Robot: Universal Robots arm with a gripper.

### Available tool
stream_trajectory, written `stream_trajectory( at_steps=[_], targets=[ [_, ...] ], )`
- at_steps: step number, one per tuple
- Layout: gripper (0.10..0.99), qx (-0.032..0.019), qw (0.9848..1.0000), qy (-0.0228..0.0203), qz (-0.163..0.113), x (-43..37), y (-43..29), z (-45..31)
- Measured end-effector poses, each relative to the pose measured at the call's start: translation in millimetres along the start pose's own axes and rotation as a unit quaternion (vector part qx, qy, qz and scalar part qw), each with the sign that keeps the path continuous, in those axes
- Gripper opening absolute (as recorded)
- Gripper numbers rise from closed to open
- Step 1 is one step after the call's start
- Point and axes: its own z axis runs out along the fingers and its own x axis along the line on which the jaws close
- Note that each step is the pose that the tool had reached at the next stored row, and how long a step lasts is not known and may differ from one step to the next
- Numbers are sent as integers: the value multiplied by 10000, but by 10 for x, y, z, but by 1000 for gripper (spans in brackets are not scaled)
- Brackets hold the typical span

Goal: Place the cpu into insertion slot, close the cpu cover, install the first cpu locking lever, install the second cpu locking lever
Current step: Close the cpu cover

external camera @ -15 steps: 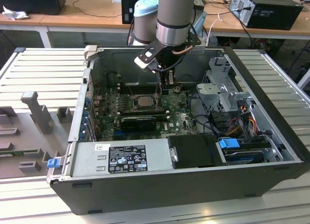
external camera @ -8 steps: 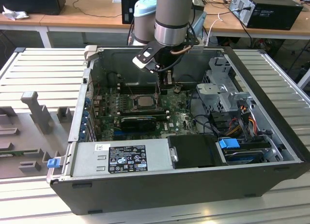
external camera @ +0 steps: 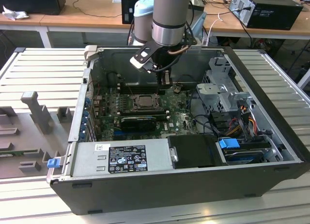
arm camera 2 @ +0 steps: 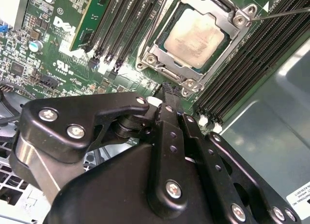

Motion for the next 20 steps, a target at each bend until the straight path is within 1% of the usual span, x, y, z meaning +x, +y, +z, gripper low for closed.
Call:
stream_trajectory(
  at_steps=[20],
  targets=[
    [106, 0, 10000, 0, 0, 2, -60, -1]
  ],
)
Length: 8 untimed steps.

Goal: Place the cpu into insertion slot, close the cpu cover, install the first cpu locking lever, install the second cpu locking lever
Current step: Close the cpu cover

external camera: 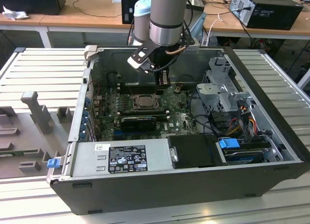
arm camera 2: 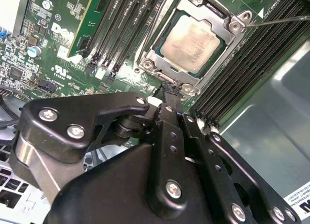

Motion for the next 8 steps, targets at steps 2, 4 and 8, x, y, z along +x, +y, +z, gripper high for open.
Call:
stream_trajectory(
  at_steps=[2, 4, 8],
  targets=[
    [106, 0, 10000, 0, 0, 0, -9, 0],
    [106, 0, 10000, 0, 0, 1, -19, 0],
    [106, 0, 10000, 0, 0, 1, -39, -1]
  ],
)
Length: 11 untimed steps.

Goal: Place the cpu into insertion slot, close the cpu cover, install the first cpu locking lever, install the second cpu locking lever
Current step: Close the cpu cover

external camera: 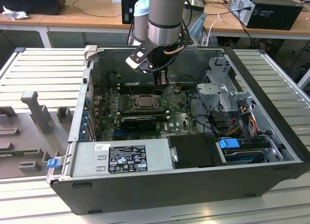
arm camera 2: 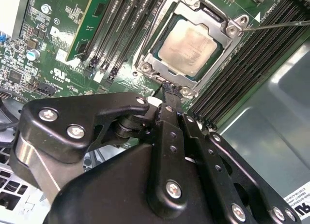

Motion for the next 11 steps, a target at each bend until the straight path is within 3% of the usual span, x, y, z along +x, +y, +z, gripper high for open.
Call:
stream_trajectory(
  at_steps=[4, 11],
  targets=[
    [106, 0, 10000, 0, 0, 1, -37, 0],
    [106, 0, 10000, 8, 0, 7, -242, 51]
  ],
)
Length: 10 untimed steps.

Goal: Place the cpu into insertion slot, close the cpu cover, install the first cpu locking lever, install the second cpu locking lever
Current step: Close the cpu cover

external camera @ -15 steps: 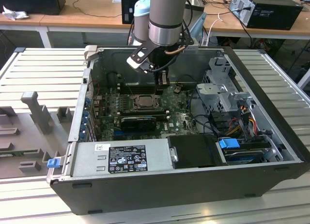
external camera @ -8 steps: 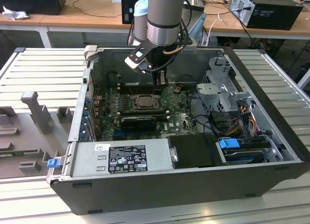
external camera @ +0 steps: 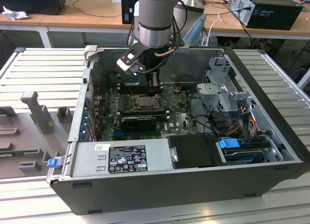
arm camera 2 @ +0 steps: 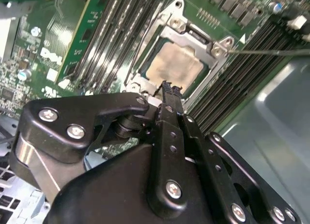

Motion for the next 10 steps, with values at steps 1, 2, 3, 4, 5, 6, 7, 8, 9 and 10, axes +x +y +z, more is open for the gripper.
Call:
stream_trajectory(
  at_steps=[1, 2, 3, 4, 5, 6, 7, 8, 9, 10],
  targets=[
    [106, 0, 10000, 0, 1, 1, -16, 0],
    [106, 0, 10000, 0, 1, 1, -28, 0],
    [106, 0, 10000, 0, 0, 2, -43, 0],
    [106, 0, 10000, 0, 0, 2, -48, 0],
    [106, 0, 10000, 0, 0, 2, -53, -1],
    [106, 0, 10000, 1, 0, 2, -58, -1],
    [106, 0, 10000, 1, 0, 2, -60, -1],
    [106, 0, 10000, 1, -1, 2, -61, 0],
    [106, 0, 10000, 1, 0, 2, -62, 0],
    [106, 0, 10000, 1, 1, 2, -65, -1]
  ],
)
